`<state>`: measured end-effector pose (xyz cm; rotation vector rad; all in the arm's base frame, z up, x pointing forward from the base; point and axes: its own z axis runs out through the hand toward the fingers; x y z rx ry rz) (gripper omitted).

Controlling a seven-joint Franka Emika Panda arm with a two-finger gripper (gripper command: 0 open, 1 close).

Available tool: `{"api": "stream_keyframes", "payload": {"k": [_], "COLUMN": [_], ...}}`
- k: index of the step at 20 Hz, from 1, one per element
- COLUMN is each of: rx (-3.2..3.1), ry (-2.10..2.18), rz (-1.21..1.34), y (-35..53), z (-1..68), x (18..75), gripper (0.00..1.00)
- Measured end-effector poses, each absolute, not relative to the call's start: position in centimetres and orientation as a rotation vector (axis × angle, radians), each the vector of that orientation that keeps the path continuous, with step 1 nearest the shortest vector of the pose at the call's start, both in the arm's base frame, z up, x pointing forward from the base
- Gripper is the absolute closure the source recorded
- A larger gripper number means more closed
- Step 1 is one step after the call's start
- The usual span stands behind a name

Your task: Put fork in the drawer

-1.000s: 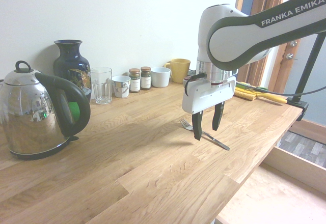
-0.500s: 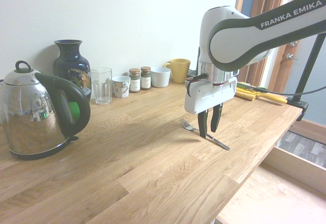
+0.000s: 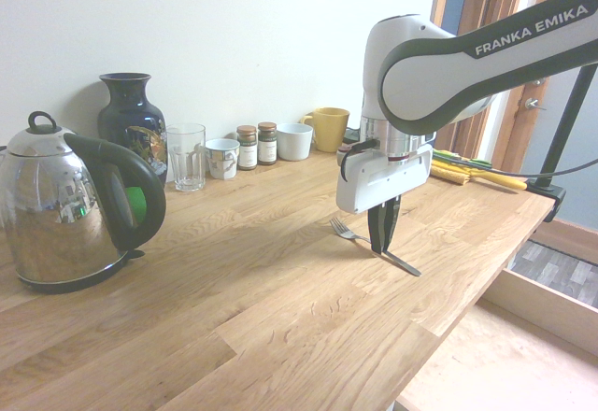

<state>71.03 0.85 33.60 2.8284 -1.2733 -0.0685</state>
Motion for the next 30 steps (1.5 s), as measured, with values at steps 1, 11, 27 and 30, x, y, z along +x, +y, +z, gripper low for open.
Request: {"api": "stream_keyframes", "payload": {"k": [1,11,27,30], "rx": [2.83,2.841,2.863,2.868], "ry": [-1.269,-1.264,-1.306,-1.302], "rz": [-0.069,-0.05,0.044,0.048], "y": [1.1,1.5,-1.2,-1.5], "z": [33.6,34.2,39.8,40.4], "x": [71.0,71.2,70.4,69.9], "gripper": [1.0,1.0,1.0,1.0]}}
